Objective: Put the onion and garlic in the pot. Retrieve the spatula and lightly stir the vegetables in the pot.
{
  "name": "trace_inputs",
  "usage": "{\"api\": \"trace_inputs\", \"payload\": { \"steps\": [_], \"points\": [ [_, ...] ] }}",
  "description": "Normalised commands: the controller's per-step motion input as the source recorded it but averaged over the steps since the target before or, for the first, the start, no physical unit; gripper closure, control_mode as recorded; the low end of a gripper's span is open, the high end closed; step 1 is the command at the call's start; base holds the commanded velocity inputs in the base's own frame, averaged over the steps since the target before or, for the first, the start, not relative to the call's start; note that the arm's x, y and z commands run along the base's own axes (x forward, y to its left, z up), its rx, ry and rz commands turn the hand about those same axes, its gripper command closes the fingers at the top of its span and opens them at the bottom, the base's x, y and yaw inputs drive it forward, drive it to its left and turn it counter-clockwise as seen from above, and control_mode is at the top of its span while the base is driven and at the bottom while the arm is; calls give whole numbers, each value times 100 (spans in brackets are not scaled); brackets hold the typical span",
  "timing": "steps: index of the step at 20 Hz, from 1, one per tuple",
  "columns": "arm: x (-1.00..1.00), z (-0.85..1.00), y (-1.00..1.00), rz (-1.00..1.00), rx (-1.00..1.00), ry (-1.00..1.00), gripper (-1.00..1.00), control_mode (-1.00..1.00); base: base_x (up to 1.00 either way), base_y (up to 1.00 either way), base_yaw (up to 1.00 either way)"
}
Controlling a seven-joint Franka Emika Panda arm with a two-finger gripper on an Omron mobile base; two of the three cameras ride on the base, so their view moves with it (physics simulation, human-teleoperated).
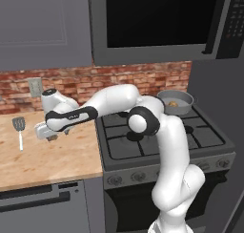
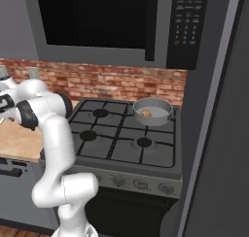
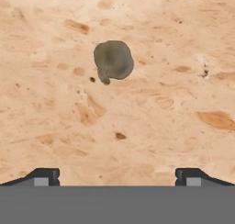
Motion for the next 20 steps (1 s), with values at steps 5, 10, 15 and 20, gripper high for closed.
{"api": "trace_inputs", "payload": {
  "steps": [5, 10, 15, 20],
  "points": [
    [35, 0, -2, -1, 1, 0, -100, -100, 0, 0, 0],
    [18, 0, 0, 0, 6, 0, -100, -100, 0, 0, 0],
    [21, -2, 0, 0, 6, 0, -100, -100, 0, 0, 0],
    [12, -18, 3, 1, 5, 0, -100, -100, 0, 0, 0]
  ]
}}
